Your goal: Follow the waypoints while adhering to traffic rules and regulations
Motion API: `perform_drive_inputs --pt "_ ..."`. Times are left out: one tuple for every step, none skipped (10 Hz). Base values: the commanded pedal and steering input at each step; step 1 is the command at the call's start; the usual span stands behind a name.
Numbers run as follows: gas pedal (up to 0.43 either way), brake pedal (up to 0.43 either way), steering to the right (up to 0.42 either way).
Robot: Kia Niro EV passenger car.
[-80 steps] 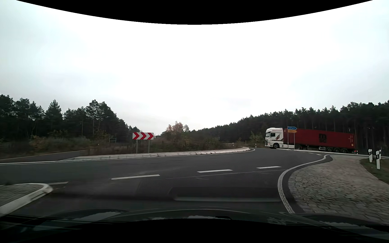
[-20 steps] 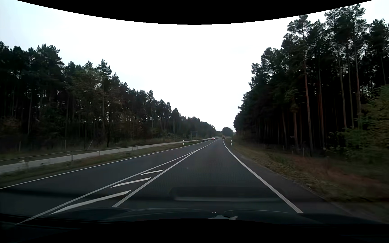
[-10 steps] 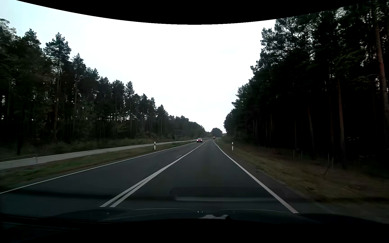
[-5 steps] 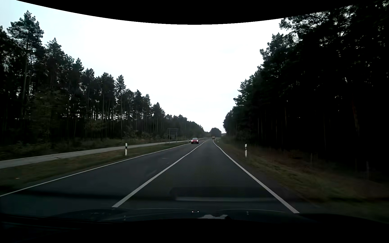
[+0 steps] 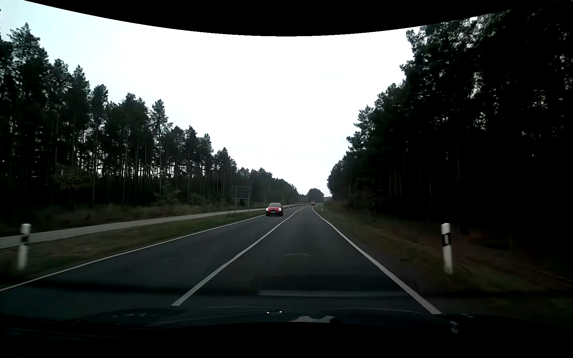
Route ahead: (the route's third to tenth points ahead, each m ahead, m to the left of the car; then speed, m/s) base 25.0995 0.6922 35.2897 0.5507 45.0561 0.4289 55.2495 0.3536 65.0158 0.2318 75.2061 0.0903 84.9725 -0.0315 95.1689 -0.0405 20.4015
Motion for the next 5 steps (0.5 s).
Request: perform_drive_inputs --pt "0.661 0.000 0.004" --pt "0.661 0.000 0.003" --pt "0.661 0.000 0.003" --pt "0.661 0.000 0.005" --pt "0.661 0.000 0.006"
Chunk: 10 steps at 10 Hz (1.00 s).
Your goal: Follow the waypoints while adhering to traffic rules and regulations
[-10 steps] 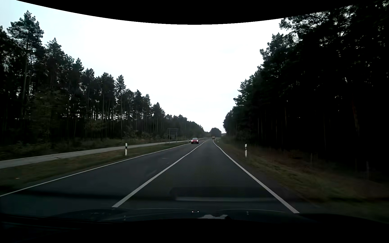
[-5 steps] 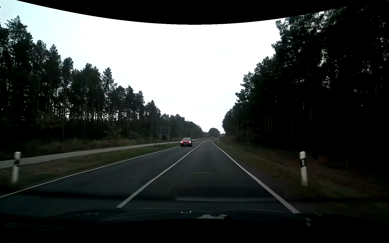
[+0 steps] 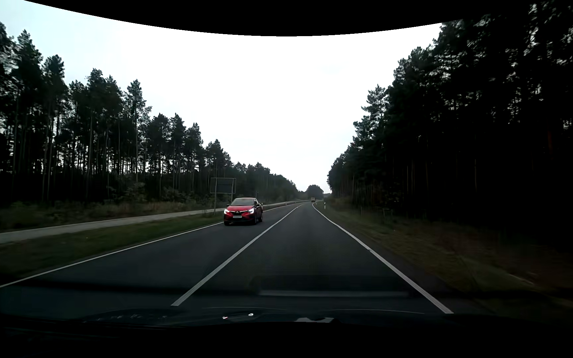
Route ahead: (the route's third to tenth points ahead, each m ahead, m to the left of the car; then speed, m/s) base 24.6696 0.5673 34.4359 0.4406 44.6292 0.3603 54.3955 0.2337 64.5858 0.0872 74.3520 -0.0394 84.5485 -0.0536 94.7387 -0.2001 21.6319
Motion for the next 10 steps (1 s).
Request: perform_drive_inputs --pt "0.661 0.000 0.005" --pt "0.661 0.000 0.003" --pt "0.661 0.000 0.001" --pt "0.661 0.000 0.002" --pt "0.661 0.000 0.001" --pt "0.661 0.000 0.003" --pt "0.661 0.000 0.004" --pt "0.661 0.000 0.005" --pt "0.661 0.000 0.005" --pt "0.661 0.000 0.005"
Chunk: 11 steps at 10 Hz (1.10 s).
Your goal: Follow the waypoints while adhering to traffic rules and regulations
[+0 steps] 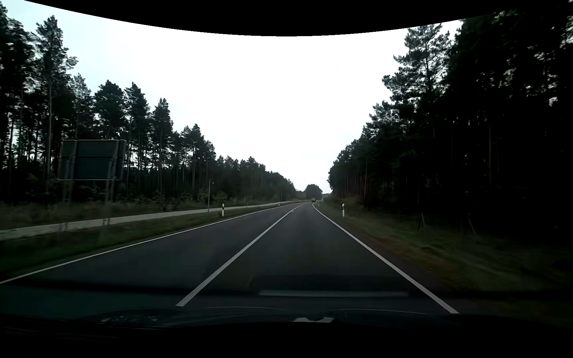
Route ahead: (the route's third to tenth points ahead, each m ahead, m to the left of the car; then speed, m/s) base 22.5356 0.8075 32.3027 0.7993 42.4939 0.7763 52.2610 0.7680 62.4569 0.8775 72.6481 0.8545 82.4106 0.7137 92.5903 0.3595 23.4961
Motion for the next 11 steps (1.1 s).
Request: perform_drive_inputs --pt "0.661 0.000 0.004" --pt "0.661 0.000 0.002" --pt "0.661 0.000 0.002" --pt "0.661 0.000 0.002" --pt "0.661 0.000 0.002" --pt "0.661 0.000 0.003" --pt "0.681 0.000 0.005" --pt "0.701 0.000 0.005" --pt "0.701 0.000 0.005" --pt "0.701 0.000 0.005" --pt "0.701 0.000 0.005"
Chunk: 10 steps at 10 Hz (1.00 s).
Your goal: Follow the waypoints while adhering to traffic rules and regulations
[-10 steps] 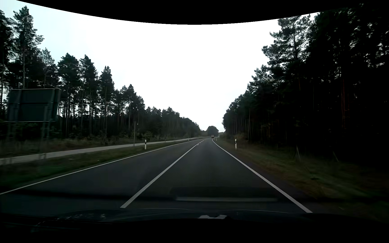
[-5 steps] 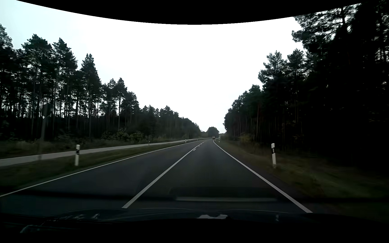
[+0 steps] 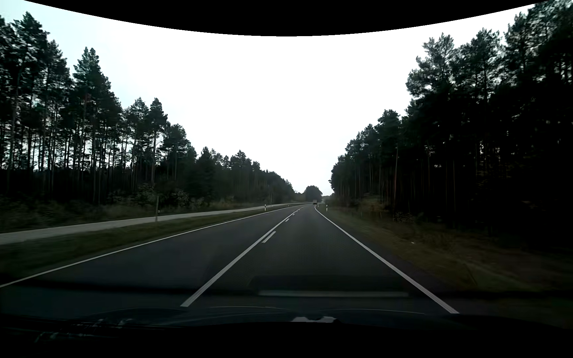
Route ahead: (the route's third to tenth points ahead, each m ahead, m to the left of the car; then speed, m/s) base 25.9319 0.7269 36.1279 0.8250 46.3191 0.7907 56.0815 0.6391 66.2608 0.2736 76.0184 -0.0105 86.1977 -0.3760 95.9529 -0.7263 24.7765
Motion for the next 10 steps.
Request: perform_drive_inputs --pt "0.701 0.000 0.005" --pt "0.701 0.000 0.005" --pt "0.701 0.000 0.005" --pt "0.689 0.000 0.008" --pt "0.689 0.000 0.009" --pt "0.689 0.000 0.009" --pt "0.689 0.000 0.009" --pt "0.681 0.000 0.008" --pt "0.669 0.000 0.006" --pt "0.669 0.000 0.006"
